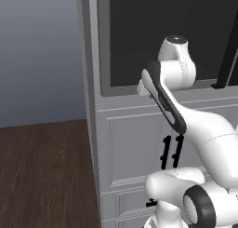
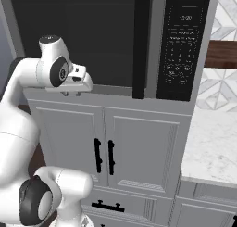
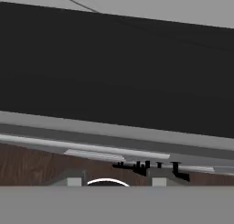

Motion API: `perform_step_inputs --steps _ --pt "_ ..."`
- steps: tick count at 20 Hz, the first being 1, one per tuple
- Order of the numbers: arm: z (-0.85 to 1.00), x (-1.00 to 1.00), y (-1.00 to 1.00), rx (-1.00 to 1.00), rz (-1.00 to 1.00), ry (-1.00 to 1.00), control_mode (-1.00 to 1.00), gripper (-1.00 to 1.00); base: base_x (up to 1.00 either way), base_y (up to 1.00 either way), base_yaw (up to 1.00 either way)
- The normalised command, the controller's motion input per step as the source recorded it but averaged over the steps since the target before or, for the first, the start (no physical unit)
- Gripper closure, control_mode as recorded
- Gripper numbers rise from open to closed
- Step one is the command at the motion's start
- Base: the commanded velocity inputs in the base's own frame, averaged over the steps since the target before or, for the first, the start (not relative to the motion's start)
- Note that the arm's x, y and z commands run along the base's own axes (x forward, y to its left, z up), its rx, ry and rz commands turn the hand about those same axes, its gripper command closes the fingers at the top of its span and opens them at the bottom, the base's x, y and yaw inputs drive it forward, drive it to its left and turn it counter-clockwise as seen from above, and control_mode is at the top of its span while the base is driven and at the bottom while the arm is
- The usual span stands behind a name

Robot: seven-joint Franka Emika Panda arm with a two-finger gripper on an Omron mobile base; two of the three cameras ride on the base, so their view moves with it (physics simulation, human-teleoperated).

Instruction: Navigate to the toaster oven.

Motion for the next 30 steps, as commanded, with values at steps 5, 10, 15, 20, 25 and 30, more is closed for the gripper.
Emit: perform_step_inputs --steps 5,10,15,20,25,30 --pt "0.00 -0.61 -0.01 0.01 0.00 0.00 -1.00 -1.00 0.00 0.00 0.00" --pt "0.00 -1.00 -0.01 0.04 0.00 -0.14 -1.00 -1.00 0.00 0.00 0.00" --pt "0.00 -0.88 0.00 0.02 0.00 -0.05 -1.00 -1.00 0.00 0.00 0.00" --pt "0.00 -0.37 -0.04 0.01 -0.01 0.00 -1.00 -1.00 0.00 0.00 0.00" --pt "0.00 0.00 0.00 0.00 0.00 0.00 1.00 -1.00 -0.63 0.00 -0.01" --pt "0.00 0.00 0.00 0.00 0.00 0.00 1.00 -1.00 -0.88 0.00 -0.27"
